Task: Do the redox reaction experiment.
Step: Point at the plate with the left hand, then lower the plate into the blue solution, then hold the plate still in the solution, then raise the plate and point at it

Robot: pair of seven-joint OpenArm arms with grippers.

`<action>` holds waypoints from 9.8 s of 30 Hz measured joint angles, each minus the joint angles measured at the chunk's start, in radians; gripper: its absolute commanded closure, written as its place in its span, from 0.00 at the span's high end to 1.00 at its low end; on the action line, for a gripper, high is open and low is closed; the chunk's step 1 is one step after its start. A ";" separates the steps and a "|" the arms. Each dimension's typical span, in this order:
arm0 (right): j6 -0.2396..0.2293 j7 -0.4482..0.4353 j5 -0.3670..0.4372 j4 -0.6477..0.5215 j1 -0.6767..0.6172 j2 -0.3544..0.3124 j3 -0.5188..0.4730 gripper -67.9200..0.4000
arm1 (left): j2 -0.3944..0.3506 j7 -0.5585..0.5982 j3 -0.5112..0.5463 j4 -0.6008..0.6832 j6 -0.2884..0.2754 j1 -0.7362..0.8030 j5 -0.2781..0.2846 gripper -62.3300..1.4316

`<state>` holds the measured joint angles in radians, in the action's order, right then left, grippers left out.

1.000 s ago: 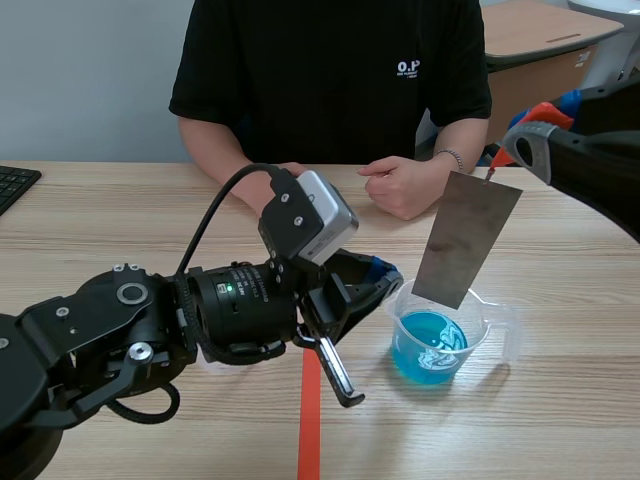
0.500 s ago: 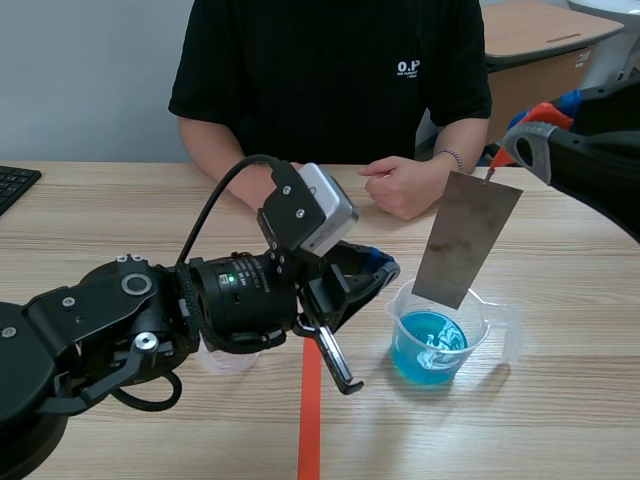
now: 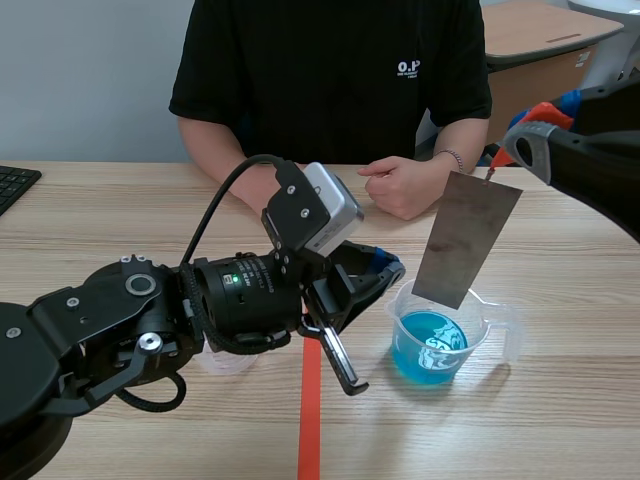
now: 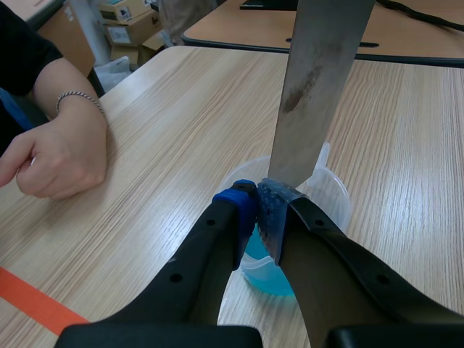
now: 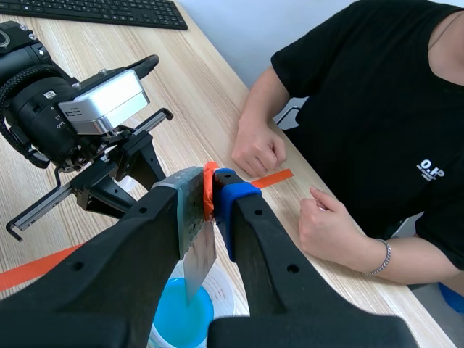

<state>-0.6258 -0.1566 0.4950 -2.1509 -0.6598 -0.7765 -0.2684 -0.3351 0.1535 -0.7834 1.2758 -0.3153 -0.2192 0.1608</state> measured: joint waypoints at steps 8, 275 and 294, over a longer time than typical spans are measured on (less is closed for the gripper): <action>0.000 0.000 0.000 0.000 0.000 0.000 0.000 0.03 | 0.000 0.000 0.000 0.000 0.000 0.000 0.000 0.09; -0.114 -0.182 -0.146 0.141 0.088 0.000 0.032 0.03 | -0.480 -0.074 0.521 0.332 0.081 0.644 0.180 0.09; -0.114 -0.182 -0.143 0.141 0.088 0.000 0.032 0.03 | -0.262 -0.130 0.113 0.333 0.067 0.203 0.061 0.09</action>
<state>-0.7399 -0.3382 0.3523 -2.0098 -0.5720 -0.7769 -0.2363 -0.5968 0.0238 -0.6708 1.6085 -0.2481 -0.0166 0.2222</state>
